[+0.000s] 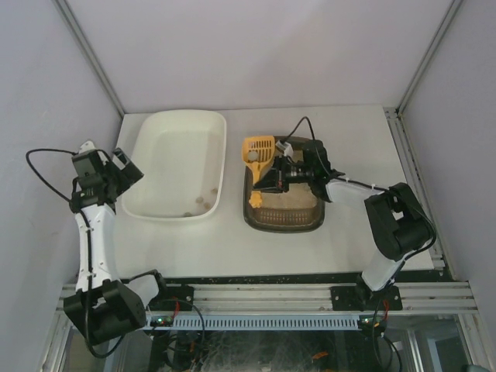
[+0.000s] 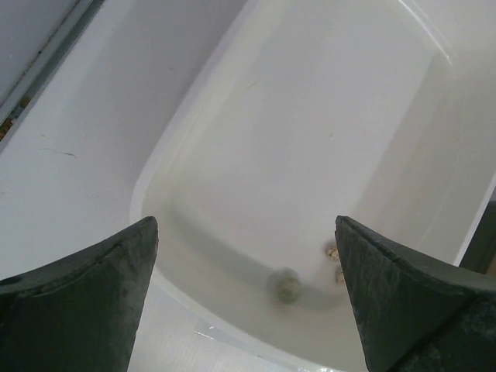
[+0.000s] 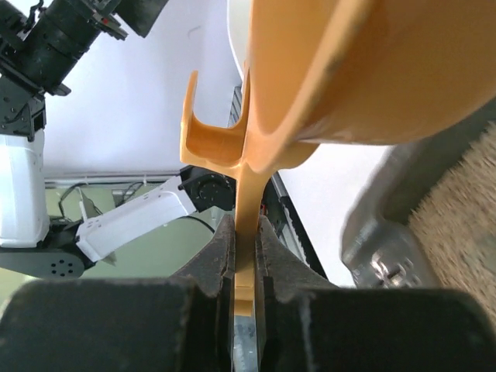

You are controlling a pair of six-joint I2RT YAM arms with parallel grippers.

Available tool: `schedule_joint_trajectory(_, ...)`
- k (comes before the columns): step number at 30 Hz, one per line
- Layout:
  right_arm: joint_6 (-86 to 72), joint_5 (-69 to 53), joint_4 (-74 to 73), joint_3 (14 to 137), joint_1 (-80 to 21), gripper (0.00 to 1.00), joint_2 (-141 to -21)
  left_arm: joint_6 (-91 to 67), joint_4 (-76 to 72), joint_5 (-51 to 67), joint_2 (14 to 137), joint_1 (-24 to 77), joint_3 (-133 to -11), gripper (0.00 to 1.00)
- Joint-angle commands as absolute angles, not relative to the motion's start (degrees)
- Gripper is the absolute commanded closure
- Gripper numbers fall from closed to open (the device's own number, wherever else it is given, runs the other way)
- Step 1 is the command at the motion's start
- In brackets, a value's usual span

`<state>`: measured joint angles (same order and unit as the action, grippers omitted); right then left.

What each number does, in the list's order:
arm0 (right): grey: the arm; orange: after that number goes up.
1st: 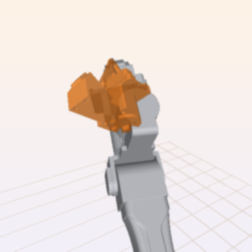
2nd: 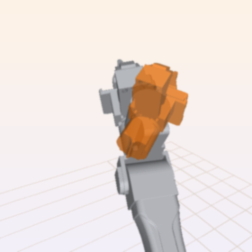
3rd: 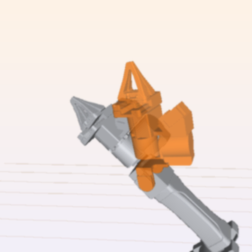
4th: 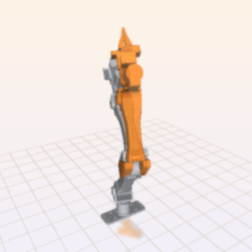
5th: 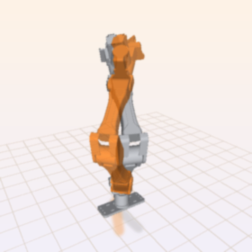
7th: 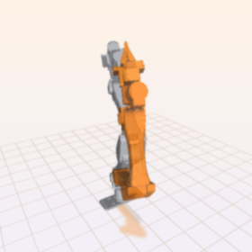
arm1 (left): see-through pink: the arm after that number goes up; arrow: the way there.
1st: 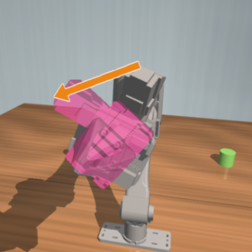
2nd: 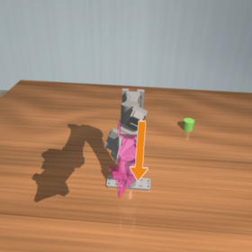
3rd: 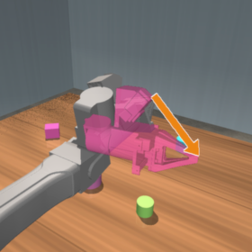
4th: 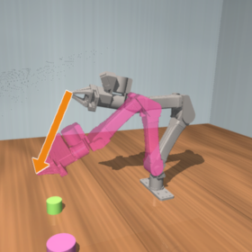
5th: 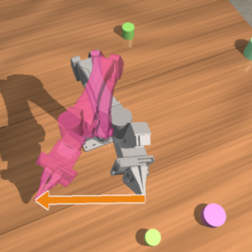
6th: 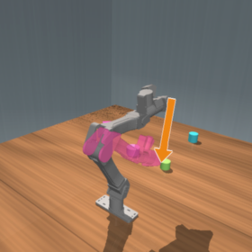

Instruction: Clean the litter box

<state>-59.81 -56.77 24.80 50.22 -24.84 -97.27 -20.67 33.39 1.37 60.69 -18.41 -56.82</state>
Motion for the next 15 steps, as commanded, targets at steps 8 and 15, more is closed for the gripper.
schedule_joint_trajectory(8,-38.58,-51.16,-11.64,78.61,-34.28,1.0,-105.39,-25.59,31.98,8.68,59.18,-27.27,-57.89,0.01)
schedule_joint_trajectory(15,-25.07,-25.92,-41.86,106.8,-41.32,1.0,-116.79,-25.7,32.59,7.61,60.82,-27.42,-59.01,0.01)
